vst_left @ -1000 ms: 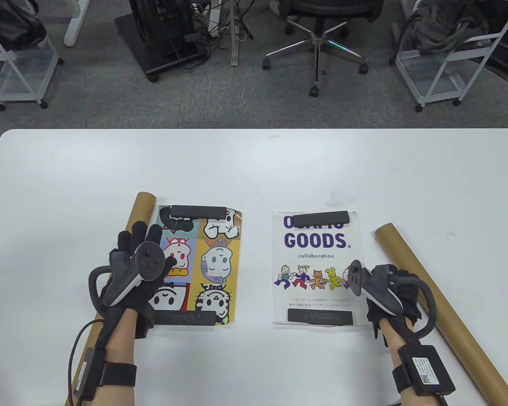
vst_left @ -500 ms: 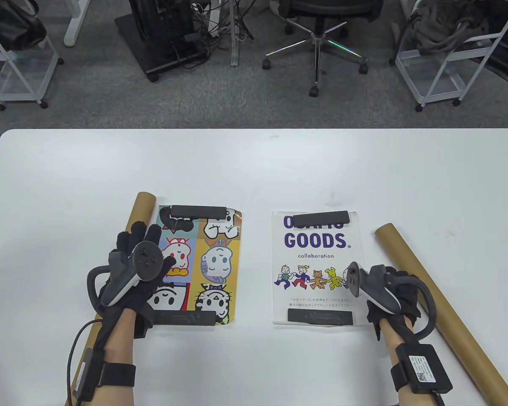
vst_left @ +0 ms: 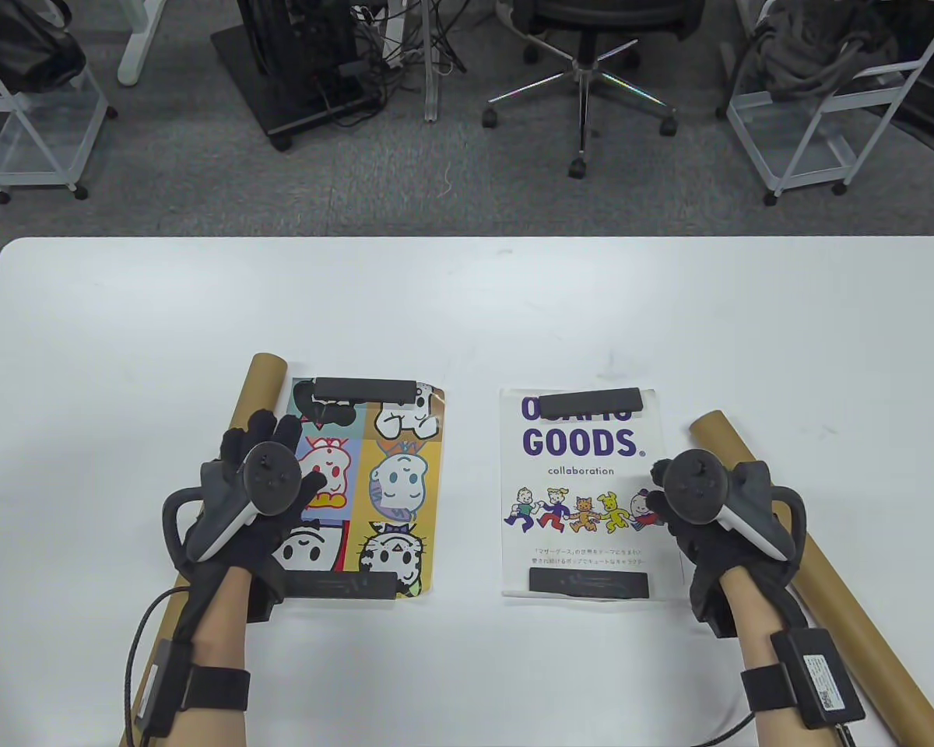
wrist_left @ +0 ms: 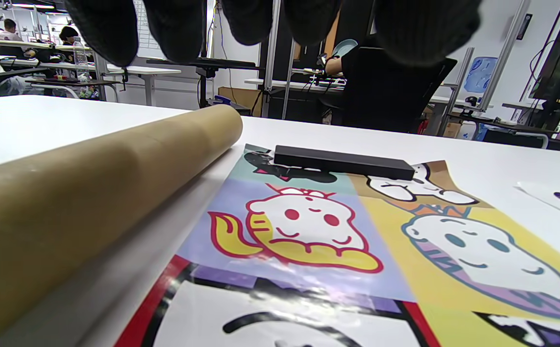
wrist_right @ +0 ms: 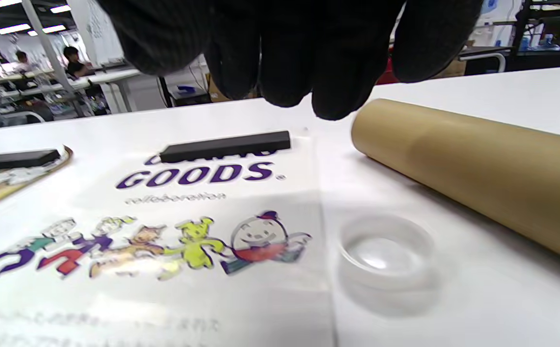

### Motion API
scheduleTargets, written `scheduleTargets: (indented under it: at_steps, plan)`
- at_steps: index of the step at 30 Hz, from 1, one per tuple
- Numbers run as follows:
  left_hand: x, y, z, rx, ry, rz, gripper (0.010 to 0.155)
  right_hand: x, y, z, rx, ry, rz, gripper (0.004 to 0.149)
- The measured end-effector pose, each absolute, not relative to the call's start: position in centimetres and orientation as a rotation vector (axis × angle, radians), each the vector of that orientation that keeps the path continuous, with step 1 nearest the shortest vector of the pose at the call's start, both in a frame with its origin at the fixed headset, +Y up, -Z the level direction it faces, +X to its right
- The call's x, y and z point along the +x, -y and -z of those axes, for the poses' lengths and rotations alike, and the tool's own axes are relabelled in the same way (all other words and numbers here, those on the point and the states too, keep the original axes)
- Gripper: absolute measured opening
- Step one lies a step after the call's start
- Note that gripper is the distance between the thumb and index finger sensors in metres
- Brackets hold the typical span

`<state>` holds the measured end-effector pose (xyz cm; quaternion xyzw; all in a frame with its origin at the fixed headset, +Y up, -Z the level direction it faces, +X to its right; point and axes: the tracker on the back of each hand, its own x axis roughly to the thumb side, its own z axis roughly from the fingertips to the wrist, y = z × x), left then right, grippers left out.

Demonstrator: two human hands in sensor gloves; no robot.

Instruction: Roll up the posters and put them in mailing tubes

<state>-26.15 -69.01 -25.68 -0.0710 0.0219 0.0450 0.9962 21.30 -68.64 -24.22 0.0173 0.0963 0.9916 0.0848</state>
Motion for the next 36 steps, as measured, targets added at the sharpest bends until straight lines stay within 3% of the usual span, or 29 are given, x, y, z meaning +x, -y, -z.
scheduleTargets:
  at_steps: [8,36]
  plan:
    - [-25.9,69.1,25.6,-0.144,-0.035,-0.076,0.077,20.8,70.8,25.6,0.167,-0.076,-2.746,0.054]
    - [-25.4,69.4,25.6,-0.151,-0.038,-0.038,0.077,22.2,71.9,25.2,0.134,-0.152,-2.666,0.053]
